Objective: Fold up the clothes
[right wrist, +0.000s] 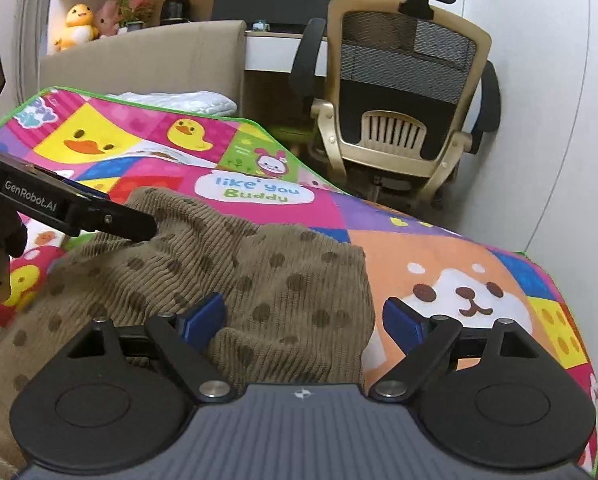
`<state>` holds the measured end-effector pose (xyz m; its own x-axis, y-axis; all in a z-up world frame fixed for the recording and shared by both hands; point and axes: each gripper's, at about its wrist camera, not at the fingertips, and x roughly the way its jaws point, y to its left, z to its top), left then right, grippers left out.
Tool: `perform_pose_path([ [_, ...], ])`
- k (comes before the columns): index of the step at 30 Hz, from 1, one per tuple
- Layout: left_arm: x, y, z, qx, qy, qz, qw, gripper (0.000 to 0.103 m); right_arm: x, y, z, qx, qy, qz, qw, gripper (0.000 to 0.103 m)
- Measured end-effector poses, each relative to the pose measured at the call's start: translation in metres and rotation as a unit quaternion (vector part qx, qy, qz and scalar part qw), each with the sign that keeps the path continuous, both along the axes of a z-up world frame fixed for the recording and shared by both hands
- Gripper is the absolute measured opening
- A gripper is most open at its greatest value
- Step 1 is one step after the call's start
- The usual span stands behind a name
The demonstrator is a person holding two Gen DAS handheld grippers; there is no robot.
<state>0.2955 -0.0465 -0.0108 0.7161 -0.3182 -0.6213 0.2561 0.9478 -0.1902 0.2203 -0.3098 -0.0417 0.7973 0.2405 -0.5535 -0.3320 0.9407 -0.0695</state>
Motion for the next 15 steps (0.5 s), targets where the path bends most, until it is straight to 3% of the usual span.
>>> perform_pose_path([
  [3,-0.011,0.005,0.014,-0.029,-0.02,-0.014,0.9993,0.103,-0.007,-0.018,0.014,0.032,-0.009,-0.007,0.999,0.087],
  [6,-0.013,-0.001,0.025,-0.044,-0.042,-0.034,0.9976,0.103,-0.005,-0.029,0.025,0.013,-0.048,-0.049,0.998,0.087],
  [7,-0.012,-0.005,0.027,-0.044,-0.048,-0.039,0.9971,0.103,0.0,-0.031,0.027,0.004,-0.054,-0.061,0.997,0.086],
  [9,-0.002,-0.019,0.023,-0.007,-0.048,-0.036,0.9982,0.103,0.015,-0.031,0.027,-0.005,-0.055,-0.074,0.996,0.085],
  [10,0.003,-0.025,0.019,0.01,-0.045,-0.034,0.9984,0.103,0.024,-0.029,0.024,-0.015,-0.051,-0.073,0.996,0.085],
  [13,0.011,-0.026,0.009,0.012,-0.03,-0.029,0.999,0.103,0.053,-0.016,-0.003,-0.069,-0.009,-0.065,0.995,0.085],
  [15,0.016,-0.026,0.003,0.013,-0.021,-0.026,0.9994,0.103,0.06,-0.014,-0.02,-0.081,0.011,-0.064,0.995,0.085],
])
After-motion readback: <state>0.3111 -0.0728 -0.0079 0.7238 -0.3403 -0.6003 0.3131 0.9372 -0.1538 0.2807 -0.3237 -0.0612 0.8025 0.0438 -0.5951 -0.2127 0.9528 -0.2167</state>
